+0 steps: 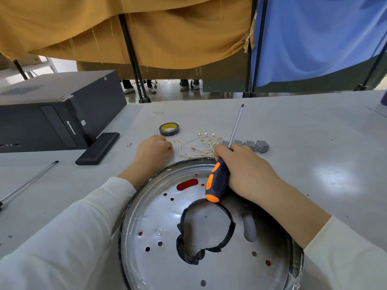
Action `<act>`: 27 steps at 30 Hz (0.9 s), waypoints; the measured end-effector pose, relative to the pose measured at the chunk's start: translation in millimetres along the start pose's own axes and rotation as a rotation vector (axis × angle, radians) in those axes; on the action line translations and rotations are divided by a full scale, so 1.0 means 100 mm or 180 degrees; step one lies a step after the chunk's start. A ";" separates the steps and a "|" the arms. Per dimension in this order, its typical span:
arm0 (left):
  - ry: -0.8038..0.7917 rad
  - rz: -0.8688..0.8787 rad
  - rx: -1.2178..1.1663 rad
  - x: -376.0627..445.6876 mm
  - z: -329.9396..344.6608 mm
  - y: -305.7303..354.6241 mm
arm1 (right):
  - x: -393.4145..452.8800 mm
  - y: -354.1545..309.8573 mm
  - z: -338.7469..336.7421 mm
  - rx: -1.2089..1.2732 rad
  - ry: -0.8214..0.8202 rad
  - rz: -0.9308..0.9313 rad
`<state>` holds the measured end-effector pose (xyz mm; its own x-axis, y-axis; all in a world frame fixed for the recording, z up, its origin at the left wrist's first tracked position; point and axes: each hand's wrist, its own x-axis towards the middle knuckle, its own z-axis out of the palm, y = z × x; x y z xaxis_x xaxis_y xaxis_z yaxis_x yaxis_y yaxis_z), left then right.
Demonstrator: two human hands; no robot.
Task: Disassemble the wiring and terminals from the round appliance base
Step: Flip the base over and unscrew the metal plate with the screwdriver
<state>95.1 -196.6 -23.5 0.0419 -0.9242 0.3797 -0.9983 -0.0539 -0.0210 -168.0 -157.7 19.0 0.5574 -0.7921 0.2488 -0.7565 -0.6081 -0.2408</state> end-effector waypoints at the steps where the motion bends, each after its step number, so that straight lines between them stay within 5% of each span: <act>1: 0.0013 -0.0128 -0.0186 -0.01 0.00 -0.01 | 0.00 0.00 0.00 -0.0003 0.0005 -0.0009; 19: -0.0395 -0.0113 -0.0453 -0.09 -0.03 -0.06 | 0.00 0.00 0.00 0.0027 -0.0021 -0.0020; 23: 0.0014 -0.1306 -0.2504 -0.13 -0.42 0.13 | 0.01 0.02 0.01 0.0094 -0.0076 0.0015; 25: -0.0445 -0.1187 -0.3397 -0.18 -0.69 0.27 | 0.04 0.02 -0.01 0.0267 -0.0188 0.0063; 27: -0.1286 -0.0674 -0.3502 -0.29 -0.91 0.42 | 0.07 0.02 -0.05 0.0516 -0.0269 0.0085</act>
<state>48.1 -137.8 49.2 0.0226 -0.9988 -0.0429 -0.4598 -0.0485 0.8867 -167.3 -164.1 24.8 0.5697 -0.8056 0.1623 -0.7102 -0.5820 -0.3960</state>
